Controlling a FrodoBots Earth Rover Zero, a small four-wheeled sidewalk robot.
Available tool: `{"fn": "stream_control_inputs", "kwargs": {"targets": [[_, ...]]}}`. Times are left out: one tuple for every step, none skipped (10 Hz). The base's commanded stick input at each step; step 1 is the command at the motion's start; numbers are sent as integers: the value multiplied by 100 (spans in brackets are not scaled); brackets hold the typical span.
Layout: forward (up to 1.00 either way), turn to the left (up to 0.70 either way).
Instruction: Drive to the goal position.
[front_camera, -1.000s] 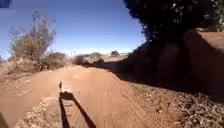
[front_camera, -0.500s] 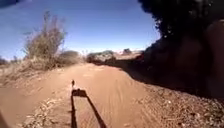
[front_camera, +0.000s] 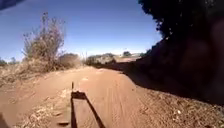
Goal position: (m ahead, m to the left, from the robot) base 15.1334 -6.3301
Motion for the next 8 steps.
{"fn": "stream_control_inputs", "kwargs": {"targets": [[50,0],[50,0],[50,0],[50,0],[50,0],[50,0],[50,0],[50,0]]}}
